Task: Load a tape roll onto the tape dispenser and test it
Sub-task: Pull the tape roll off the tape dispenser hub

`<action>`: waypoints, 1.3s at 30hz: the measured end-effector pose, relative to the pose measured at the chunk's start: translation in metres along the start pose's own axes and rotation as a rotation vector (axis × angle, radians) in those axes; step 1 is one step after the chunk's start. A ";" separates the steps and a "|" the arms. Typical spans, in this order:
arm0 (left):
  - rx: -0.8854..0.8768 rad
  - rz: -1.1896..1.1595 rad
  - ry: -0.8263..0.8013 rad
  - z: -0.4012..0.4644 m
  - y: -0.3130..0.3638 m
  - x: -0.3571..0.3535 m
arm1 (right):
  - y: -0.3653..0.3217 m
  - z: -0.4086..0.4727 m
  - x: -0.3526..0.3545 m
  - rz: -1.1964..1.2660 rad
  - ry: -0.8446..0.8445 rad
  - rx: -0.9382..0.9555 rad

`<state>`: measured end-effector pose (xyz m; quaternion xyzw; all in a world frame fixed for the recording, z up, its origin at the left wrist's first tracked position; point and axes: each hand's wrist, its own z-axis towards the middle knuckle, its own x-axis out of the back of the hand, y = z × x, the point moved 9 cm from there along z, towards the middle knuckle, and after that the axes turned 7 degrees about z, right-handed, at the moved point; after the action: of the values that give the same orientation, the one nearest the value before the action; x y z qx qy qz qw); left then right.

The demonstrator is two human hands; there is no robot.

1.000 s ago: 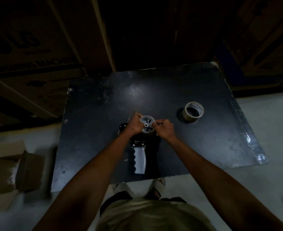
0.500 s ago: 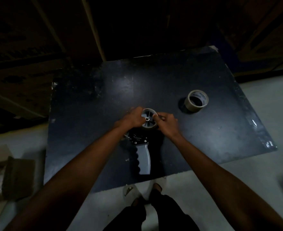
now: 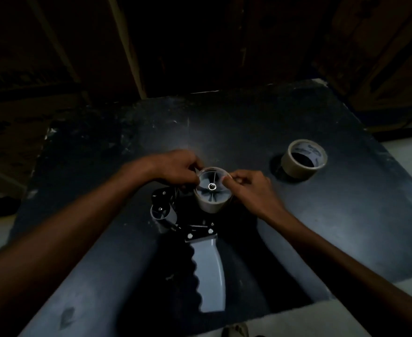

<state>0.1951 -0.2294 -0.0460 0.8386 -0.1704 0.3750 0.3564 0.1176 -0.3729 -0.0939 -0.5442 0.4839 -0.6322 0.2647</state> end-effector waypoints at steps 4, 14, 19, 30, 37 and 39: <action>-0.036 -0.063 0.000 0.000 0.002 -0.002 | -0.003 0.006 -0.004 0.056 -0.095 0.059; -0.178 0.115 0.172 -0.008 0.011 -0.002 | -0.004 0.009 -0.013 0.281 -0.289 0.103; -0.193 0.216 0.322 -0.018 0.016 -0.006 | -0.005 -0.003 -0.014 0.358 -0.306 0.106; -0.046 0.104 0.332 -0.023 0.017 -0.007 | -0.006 -0.012 -0.010 0.420 -0.082 0.077; -0.054 0.148 0.675 -0.034 0.016 -0.015 | -0.005 -0.022 -0.005 0.370 -0.012 0.175; -0.086 0.146 0.736 -0.039 0.018 -0.016 | -0.008 -0.026 -0.004 0.351 -0.007 0.199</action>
<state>0.1548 -0.2137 -0.0313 0.6177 -0.1059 0.6683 0.4008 0.0952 -0.3580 -0.0865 -0.4250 0.5053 -0.6192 0.4249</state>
